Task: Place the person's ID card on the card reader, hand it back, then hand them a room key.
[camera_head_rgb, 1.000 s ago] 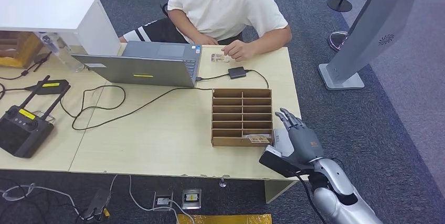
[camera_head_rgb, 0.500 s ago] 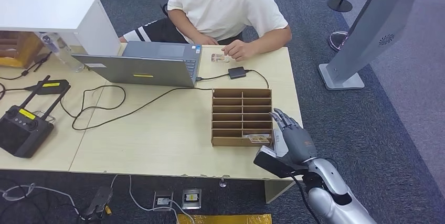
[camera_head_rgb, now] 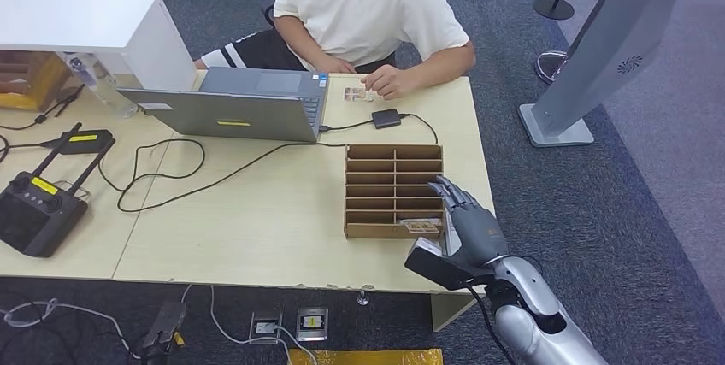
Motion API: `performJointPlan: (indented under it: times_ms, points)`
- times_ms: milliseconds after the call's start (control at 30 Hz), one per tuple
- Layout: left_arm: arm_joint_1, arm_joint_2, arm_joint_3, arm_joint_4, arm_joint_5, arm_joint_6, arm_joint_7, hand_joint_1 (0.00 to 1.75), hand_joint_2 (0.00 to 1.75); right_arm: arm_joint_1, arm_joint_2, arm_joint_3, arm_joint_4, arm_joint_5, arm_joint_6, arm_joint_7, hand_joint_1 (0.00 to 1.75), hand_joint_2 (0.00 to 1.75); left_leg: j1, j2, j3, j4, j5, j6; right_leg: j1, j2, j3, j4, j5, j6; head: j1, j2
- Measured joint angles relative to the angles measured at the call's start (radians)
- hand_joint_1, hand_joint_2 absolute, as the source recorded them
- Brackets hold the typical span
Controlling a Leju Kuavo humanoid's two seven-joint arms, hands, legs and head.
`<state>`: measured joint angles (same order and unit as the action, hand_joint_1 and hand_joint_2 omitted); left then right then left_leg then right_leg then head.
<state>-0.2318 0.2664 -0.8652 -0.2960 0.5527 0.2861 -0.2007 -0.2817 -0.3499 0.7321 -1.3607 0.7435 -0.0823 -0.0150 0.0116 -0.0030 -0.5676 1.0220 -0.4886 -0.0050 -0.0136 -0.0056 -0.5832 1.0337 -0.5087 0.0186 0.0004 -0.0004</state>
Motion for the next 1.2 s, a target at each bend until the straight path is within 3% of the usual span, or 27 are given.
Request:
performJointPlan:
  times_ms: [1200]
  points:
    - [-0.01,-0.01,-0.001,0.0,-0.011,-0.018,0.003,0.0,0.0,-0.013,0.015,0.003,0.003,-0.032,0.086,0.009,0.0,1.75,0.0,0.0,0.0,0.0,0.0,0.0,0.0,0.0,0.0,0.0,0.0,0.0,0.0,0.0]
